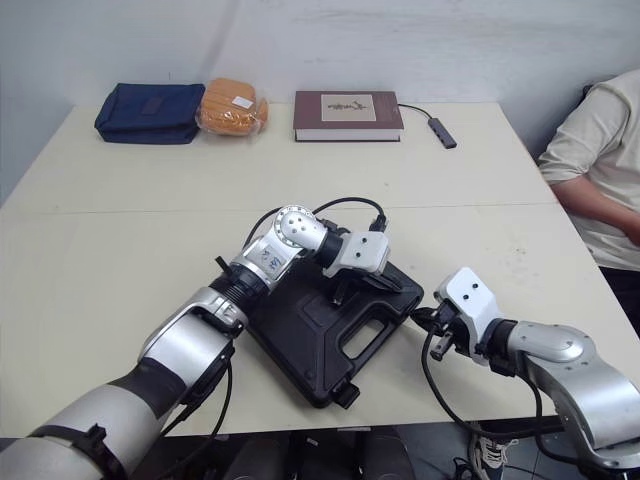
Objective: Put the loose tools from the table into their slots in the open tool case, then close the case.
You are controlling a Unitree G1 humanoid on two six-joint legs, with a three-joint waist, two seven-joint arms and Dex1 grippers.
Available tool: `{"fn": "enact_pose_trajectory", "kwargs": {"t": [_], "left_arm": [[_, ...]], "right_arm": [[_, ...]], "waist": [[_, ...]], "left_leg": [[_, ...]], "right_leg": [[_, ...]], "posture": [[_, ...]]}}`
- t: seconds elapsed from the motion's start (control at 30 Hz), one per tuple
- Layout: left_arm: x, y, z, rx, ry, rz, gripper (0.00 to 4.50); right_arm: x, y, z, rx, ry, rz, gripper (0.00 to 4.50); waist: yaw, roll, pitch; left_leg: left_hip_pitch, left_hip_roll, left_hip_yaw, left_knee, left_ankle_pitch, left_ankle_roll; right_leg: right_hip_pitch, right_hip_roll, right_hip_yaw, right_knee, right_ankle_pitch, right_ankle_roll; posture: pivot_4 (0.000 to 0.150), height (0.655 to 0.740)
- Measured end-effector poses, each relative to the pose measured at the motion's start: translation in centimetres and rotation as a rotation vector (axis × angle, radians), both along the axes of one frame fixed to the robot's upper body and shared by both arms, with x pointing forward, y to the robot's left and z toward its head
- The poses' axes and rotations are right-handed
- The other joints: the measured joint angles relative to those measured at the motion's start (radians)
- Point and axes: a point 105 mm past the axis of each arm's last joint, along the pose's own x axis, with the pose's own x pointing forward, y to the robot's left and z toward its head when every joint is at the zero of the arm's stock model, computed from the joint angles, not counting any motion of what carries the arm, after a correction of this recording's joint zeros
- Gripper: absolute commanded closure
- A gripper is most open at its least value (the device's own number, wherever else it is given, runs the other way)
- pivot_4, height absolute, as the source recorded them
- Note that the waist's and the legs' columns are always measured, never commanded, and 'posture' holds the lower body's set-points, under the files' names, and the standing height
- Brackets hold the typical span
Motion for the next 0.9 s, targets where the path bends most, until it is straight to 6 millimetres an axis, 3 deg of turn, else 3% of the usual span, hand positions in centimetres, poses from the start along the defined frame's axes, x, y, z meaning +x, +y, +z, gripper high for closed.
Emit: {"fn": "enact_pose_trajectory", "kwargs": {"t": [0.2, 0.3, 0.43, 0.57, 0.7, 0.9], "left_arm": [[0.0, 0.7, 0.4, -0.021, 0.008, 0.012, 4.45], [-0.3, 3.6, 1.0, -0.021, 0.101, 0.020, 4.45], [-3.3, 7.4, 2.1, -0.018, 0.291, -0.044, 4.45], [-6.3, 8.7, 4.1, -0.028, 0.321, -0.092, 4.45], [-9.1, 9.7, 2.7, 0.037, 0.348, -0.139, 4.45], [-10.0, 10.0, -0.8, 0.154, 0.311, -0.146, 4.45]], "right_arm": [[-1.2, 0.3, 1.0, -0.030, -0.024, 0.063, 4.50], [-2.3, 0.2, 1.7, -0.036, -0.029, 0.098, 4.50], [-4.9, 1.2, 0.9, 0.001, 0.062, 0.190, 4.50], [-6.6, 2.5, 0.3, 0.031, 0.121, 0.284, 4.50], [-8.4, 4.1, -1.1, 0.065, 0.217, 0.379, 4.50], [-9.4, 4.9, -2.4, 0.019, 0.259, 0.472, 4.50]], "waist": [[0.002, 0.001, 0.000], [0.002, 0.002, 0.000], [0.005, 0.005, 0.003], [0.013, 0.006, 0.003], [0.020, 0.006, 0.003], [0.029, 0.006, 0.003]], "left_leg": [[-0.001, 0.000, 0.000, -0.001, 0.001, -0.003], [-0.001, 0.000, 0.000, -0.001, 0.001, -0.004], [-0.003, 0.000, -0.002, -0.001, 0.002, -0.004], [-0.003, -0.002, -0.004, 0.001, 0.002, -0.003], [-0.002, -0.002, -0.004, 0.001, 0.001, -0.003], [-0.003, -0.002, -0.004, 0.000, 0.001, -0.002]], "right_leg": [[-0.001, 0.001, 0.000, -0.001, 0.000, -0.001], [-0.001, 0.001, 0.000, 0.000, -0.001, -0.001], [-0.002, 0.000, -0.001, 0.000, -0.001, -0.001], [0.000, -0.002, 0.000, -0.001, 0.000, -0.001], [0.000, -0.002, 0.000, -0.002, 0.000, -0.001], [0.000, -0.003, 0.000, -0.003, -0.001, -0.001]], "posture": [[0.150, 0.7400], [0.150, 0.7400], [0.150, 0.7400], [0.150, 0.7400], [0.150, 0.7400], [0.150, 0.7400]]}}
